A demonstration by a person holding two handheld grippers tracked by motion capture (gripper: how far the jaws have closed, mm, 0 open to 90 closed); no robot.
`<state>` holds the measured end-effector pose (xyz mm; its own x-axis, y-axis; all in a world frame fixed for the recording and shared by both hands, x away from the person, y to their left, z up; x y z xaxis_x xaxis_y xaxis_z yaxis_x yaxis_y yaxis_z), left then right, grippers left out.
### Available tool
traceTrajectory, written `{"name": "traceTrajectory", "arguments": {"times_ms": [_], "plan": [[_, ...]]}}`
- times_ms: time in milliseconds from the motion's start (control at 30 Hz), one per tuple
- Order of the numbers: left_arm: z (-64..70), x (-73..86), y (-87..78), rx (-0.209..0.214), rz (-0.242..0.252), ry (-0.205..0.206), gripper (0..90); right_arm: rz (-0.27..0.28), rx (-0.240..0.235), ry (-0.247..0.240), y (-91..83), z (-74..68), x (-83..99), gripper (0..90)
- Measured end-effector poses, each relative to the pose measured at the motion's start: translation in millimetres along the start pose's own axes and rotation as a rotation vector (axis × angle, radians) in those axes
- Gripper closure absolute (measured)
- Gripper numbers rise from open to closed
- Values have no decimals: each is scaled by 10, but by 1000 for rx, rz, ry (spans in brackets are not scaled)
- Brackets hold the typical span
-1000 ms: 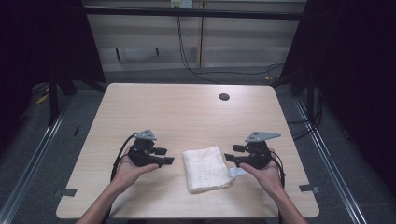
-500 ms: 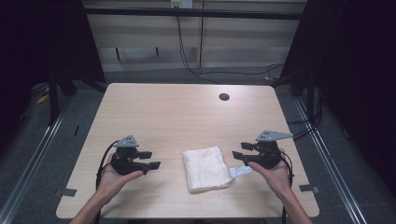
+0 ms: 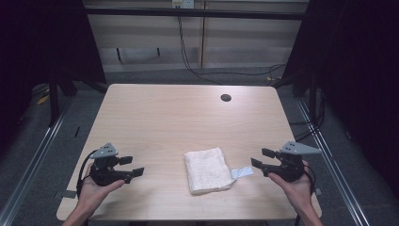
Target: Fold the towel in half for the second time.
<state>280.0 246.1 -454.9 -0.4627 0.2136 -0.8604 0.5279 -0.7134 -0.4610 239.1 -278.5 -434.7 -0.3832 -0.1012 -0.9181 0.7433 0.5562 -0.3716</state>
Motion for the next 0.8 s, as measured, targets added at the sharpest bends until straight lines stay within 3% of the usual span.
{"name": "traceTrajectory", "arguments": {"times_ms": [133,300,400,433,467,500,533,567,633,700,800], "plan": [[17,95,-87,-36,-9,-8,285,22,41,12,-182,-18,89,358],[40,234,-163,-48,-18,-11,281,18,85,39,-358,21,262,347],[28,338,-192,-74,-8,-18,275,48,121,71,-455,83,346,329],[19,361,-196,-68,-28,-24,275,58,132,78,-480,98,379,327],[16,363,-207,-74,-33,-19,276,54,140,81,-496,107,416,326],[6,358,-239,-108,4,-19,288,48,146,78,-506,114,442,326],[-19,346,-251,-105,28,-31,300,42,159,71,-519,122,481,326],[-47,339,-247,-96,29,-39,292,45,166,73,-527,131,510,323],[-80,337,-255,-126,34,-36,282,41,170,85,-525,137,554,321],[-114,344,-254,-122,47,-70,279,36,180,84,-516,141,567,319],[-136,328,-212,-125,31,-62,272,53,188,99,-501,180,550,308]]}}
Point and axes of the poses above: each handheld gripper's, and its own axes: y roughly forward along the jaws, x roughly out of its underside, z roughly to its right, the point moved 1 cm from there along y, roughly forward along the jaws, and after that the axes turned 9 degrees about z, right-handed, at the moved point
